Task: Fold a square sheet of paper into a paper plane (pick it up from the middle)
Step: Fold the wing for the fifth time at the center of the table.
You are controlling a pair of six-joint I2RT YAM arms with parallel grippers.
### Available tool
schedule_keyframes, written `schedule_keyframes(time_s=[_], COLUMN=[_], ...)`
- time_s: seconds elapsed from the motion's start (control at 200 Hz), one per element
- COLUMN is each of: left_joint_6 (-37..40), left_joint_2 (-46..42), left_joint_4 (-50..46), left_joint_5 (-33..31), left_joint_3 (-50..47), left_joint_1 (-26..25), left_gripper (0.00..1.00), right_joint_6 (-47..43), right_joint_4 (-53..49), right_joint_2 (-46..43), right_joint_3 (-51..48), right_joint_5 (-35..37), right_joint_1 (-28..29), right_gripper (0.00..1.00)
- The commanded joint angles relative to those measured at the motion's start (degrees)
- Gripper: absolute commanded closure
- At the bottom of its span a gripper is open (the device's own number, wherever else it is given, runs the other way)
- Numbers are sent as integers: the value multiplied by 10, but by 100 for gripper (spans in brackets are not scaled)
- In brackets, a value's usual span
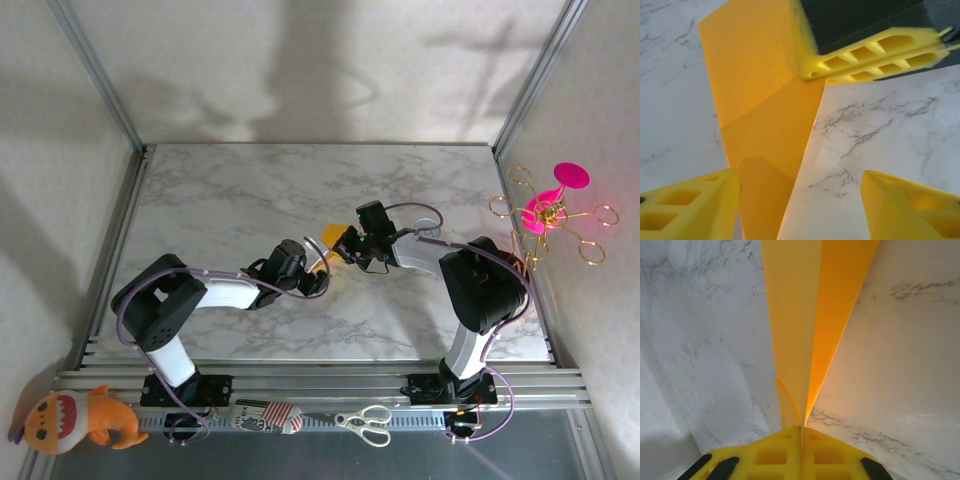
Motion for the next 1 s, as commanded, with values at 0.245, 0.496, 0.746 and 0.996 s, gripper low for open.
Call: schedule_keyframes(time_s=[0.245, 0.496, 0.746, 0.996], left_joint_6=[93, 92, 92, 88], left_joint_2=[46, 55, 59, 60], left_joint_4=[1, 6, 5, -2], left_joint_5=[-63, -54, -50, -31], left_joint_3=[32, 36, 37, 39], left_joint_1=[-10, -10, -10, -10], left_gripper=[48, 63, 77, 86], right_joint_6=[9, 15, 18, -4], right_joint_4=[-6, -4, -6, -31], right_joint_2=[-10, -6, -8, -16], right_joint_3=[14, 14, 13, 17], right_joint_5=[-26, -36, -43, -12], right_joint_1=[-5, -7, -12, -19], right_gripper=[94, 92, 83, 55])
